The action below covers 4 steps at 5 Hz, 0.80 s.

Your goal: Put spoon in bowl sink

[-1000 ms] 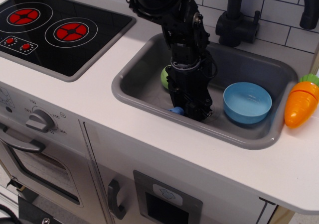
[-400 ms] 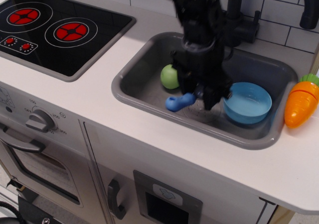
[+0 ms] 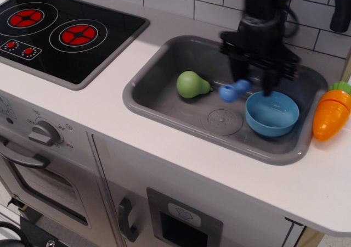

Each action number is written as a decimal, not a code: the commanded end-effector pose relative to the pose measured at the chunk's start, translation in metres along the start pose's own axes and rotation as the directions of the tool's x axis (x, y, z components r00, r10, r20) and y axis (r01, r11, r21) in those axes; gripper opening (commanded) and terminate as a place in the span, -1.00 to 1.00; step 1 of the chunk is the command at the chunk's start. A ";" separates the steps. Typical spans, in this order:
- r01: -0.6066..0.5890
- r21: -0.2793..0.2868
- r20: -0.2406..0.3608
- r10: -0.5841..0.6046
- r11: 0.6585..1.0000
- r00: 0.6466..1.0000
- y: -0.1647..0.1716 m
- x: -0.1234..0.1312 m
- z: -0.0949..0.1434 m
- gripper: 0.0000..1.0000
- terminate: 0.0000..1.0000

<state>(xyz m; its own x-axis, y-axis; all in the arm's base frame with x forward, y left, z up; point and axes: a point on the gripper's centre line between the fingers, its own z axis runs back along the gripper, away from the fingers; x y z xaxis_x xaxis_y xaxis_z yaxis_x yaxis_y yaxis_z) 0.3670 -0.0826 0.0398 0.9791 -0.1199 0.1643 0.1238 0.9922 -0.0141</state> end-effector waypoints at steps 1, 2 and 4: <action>-0.021 0.033 0.022 0.020 0.999 1.000 -0.018 0.027 -0.006 -1.00 -1.00; -0.022 0.041 -0.028 0.024 0.999 0.999 -0.020 0.025 -0.016 -1.00 -1.00; -0.039 0.022 -0.001 0.039 0.999 0.999 -0.018 0.017 -0.019 -1.00 -1.00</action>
<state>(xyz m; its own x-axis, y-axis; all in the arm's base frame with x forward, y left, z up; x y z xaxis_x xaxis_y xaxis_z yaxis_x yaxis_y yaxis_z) 0.3753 -0.1042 0.0034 0.9918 -0.0774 0.1020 0.0771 0.9970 0.0076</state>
